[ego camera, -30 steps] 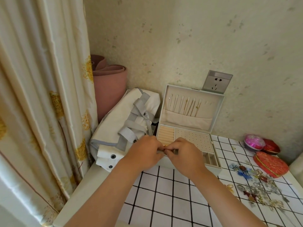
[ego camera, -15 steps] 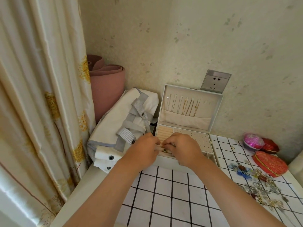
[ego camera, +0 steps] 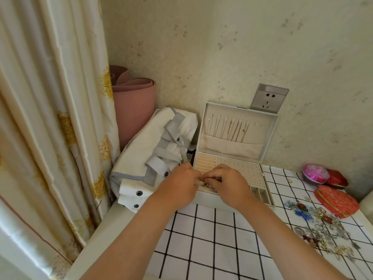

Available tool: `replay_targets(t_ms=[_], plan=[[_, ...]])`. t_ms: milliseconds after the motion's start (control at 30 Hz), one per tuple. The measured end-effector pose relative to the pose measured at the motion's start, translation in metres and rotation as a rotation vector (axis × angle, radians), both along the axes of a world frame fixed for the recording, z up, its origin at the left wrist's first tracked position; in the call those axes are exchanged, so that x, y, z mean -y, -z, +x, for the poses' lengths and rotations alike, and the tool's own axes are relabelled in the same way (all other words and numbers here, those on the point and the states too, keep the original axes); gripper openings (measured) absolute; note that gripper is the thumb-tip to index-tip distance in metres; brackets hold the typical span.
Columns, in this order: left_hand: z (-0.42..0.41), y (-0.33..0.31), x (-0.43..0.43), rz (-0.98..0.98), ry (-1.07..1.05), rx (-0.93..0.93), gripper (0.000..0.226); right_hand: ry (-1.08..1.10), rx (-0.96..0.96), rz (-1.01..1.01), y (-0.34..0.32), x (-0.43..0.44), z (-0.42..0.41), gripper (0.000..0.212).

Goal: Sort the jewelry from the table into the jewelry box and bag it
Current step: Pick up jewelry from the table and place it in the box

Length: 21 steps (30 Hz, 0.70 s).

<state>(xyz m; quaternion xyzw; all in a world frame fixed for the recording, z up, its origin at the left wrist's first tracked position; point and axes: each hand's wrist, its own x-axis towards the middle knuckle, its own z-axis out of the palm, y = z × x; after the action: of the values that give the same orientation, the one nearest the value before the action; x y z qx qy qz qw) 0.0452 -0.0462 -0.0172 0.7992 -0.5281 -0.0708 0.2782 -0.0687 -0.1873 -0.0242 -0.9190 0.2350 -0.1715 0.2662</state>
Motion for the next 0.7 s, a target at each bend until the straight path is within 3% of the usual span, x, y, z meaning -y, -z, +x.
replay_targets(t_ms=[100, 300, 400, 700], plan=[[-0.001, 0.001, -0.001, 0.001, 0.024, 0.008, 0.039, 0.024, 0.056, 0.020, 0.001, 0.000, -0.006, 0.020], [-0.002, 0.002, 0.002, 0.017, -0.001, 0.016, 0.036, 0.047, 0.057, -0.142, 0.001, -0.010, -0.016, 0.005], [-0.002, 0.001, 0.003, 0.029, 0.004, 0.013, 0.033, 0.040, 0.049, -0.176, -0.001, -0.015, -0.016, 0.007], [0.000, 0.001, 0.002, 0.023, -0.022, 0.000, 0.033, -0.016, -0.117, -0.209, -0.014, -0.016, -0.009, 0.013]])
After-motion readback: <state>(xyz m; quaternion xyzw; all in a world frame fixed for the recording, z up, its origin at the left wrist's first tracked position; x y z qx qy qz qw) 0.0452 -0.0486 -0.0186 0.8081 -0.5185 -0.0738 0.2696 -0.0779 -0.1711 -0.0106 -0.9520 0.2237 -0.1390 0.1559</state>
